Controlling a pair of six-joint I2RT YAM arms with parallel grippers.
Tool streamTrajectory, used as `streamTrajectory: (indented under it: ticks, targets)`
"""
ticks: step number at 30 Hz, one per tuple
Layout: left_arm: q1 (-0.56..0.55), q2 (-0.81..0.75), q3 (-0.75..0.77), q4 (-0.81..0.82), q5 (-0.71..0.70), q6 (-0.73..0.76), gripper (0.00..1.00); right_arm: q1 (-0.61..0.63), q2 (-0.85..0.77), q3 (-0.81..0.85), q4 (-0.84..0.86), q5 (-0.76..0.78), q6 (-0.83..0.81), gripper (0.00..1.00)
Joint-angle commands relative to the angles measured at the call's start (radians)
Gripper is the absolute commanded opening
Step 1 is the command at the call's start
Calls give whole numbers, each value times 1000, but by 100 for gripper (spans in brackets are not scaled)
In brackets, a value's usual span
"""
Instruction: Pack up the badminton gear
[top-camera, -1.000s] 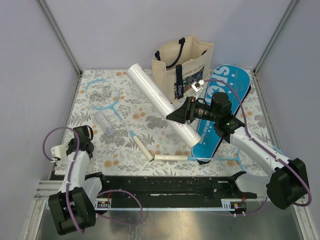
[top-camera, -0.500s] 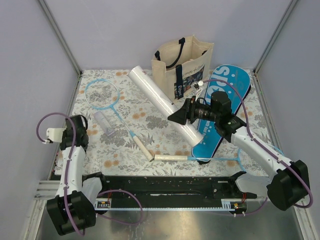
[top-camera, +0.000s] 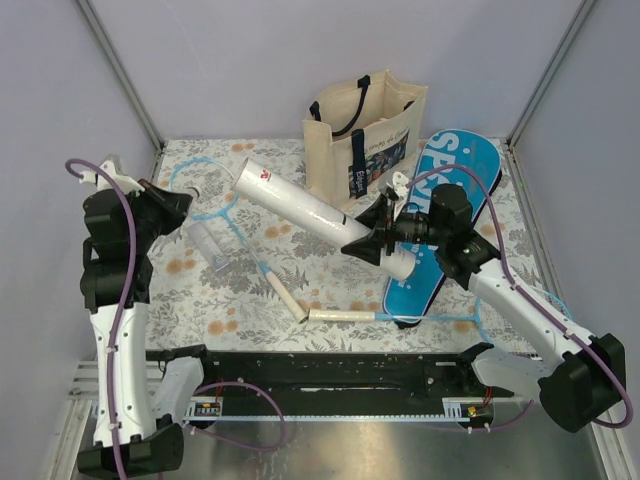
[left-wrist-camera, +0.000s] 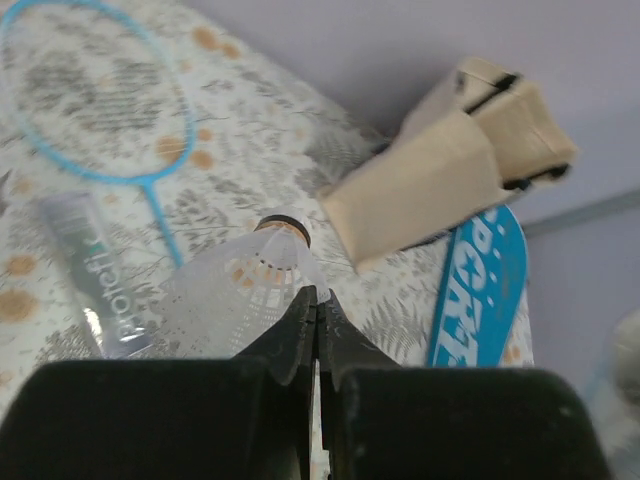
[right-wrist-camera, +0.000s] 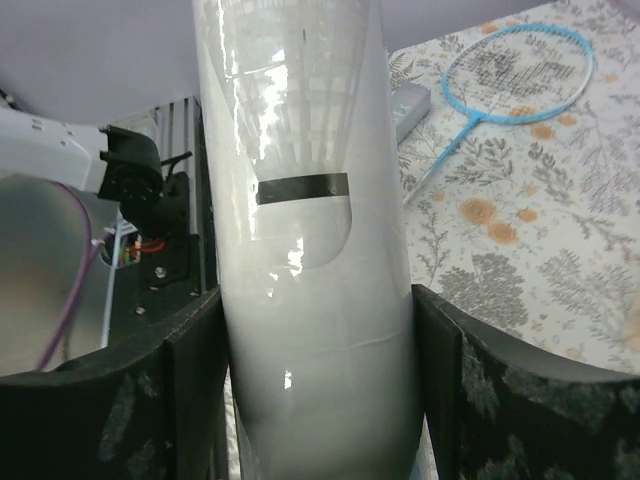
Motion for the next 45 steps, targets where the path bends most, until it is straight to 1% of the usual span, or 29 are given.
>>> streamTrajectory:
  ticks: [1, 5, 7, 9, 12, 15, 17, 22, 27, 32, 36, 38, 41, 43, 45]
  targets:
    - [-54, 0, 186, -124, 235, 189, 0, -40, -44, 1, 18, -95, -297, 43]
    - [-105, -8, 265, -184, 327, 229, 0, -107, -58, -15, 4, -122, -426, 42]
    - [-133, -2, 287, -184, 378, 239, 0, -143, -67, -27, 4, -144, -469, 43]
    - [-156, 1, 283, -166, 453, 267, 0, -175, -84, -44, 3, -159, -515, 44]
    - [-173, -7, 264, -135, 517, 292, 0, -213, -111, -74, -6, -172, -577, 44]
    - [-170, 12, 284, -132, 553, 316, 0, -229, -119, -91, -51, -138, -650, 44]
    - [-203, 36, 305, -132, 595, 316, 0, -233, -113, -88, -71, -135, -678, 44]
    - [-229, 72, 322, -114, 691, 276, 0, -235, -115, -87, -96, -202, -709, 44]
    - [-254, 75, 280, -37, 780, 227, 0, -235, -136, -130, -7, -216, -691, 43]
    - [-275, 92, 252, 41, 856, 178, 0, -233, -135, -140, 30, -233, -681, 42]
    - [-298, 105, 243, 44, 892, 155, 0, -235, -141, -165, 124, -257, -626, 42]
    - [-309, 102, 232, 44, 889, 151, 0, -235, -142, -171, 161, -262, -603, 42]
    - [-311, 98, 214, 44, 878, 151, 0, -235, -145, -168, 167, -283, -603, 41]
    - [-309, 105, 223, 41, 866, 152, 0, -235, -145, -166, 173, -300, -595, 41]
    - [-309, 121, 252, 14, 840, 161, 0, -232, -141, -171, 216, -317, -563, 41]
